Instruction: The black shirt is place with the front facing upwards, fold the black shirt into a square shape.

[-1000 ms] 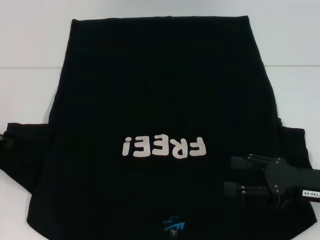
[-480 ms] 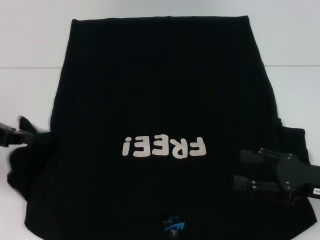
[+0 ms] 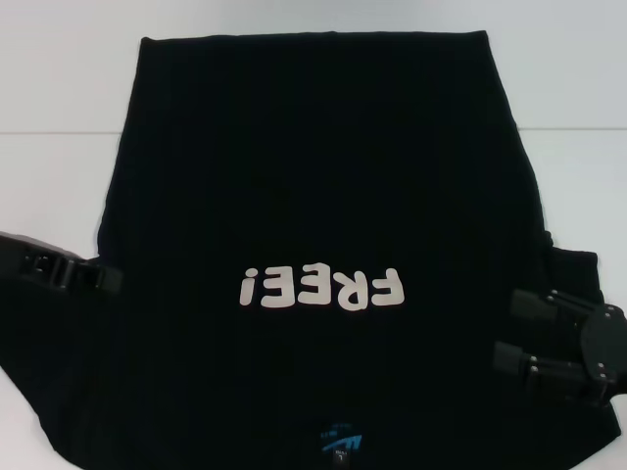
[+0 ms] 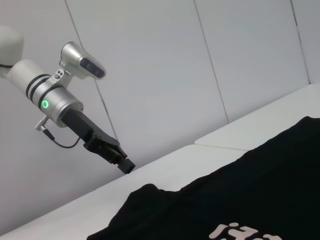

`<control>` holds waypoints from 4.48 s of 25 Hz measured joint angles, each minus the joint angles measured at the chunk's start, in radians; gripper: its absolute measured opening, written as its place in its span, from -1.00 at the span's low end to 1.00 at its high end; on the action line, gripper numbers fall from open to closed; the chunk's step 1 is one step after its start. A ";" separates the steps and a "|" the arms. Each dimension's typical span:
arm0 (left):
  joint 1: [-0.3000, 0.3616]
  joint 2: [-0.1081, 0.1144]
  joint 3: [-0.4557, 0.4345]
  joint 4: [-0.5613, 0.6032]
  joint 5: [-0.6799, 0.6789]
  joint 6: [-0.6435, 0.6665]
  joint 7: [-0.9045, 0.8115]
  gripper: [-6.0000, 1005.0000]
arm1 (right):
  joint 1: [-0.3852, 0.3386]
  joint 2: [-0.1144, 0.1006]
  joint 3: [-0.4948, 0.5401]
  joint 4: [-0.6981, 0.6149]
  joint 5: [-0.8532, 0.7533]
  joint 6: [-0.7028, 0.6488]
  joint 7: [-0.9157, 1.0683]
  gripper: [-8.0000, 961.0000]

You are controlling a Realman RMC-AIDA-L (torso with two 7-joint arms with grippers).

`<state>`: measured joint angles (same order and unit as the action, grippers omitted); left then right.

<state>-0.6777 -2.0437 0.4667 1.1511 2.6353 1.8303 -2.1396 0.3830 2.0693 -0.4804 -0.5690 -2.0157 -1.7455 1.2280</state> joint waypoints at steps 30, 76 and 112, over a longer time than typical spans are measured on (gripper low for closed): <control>0.116 0.033 -0.008 -0.066 0.047 -0.428 0.167 0.22 | 0.038 0.009 -0.023 0.054 -0.018 0.030 0.039 0.89; 0.076 0.035 0.152 -0.169 0.220 -0.557 0.210 0.34 | 0.082 0.021 -0.012 0.172 0.039 0.117 -0.058 0.89; 0.035 0.068 0.193 -0.290 0.223 -0.630 0.191 0.33 | 0.062 0.022 -0.012 0.195 0.052 0.081 -0.087 0.88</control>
<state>-0.6423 -1.9760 0.6600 0.8610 2.8581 1.2007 -1.9491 0.4446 2.0908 -0.4924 -0.3737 -1.9633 -1.6649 1.1413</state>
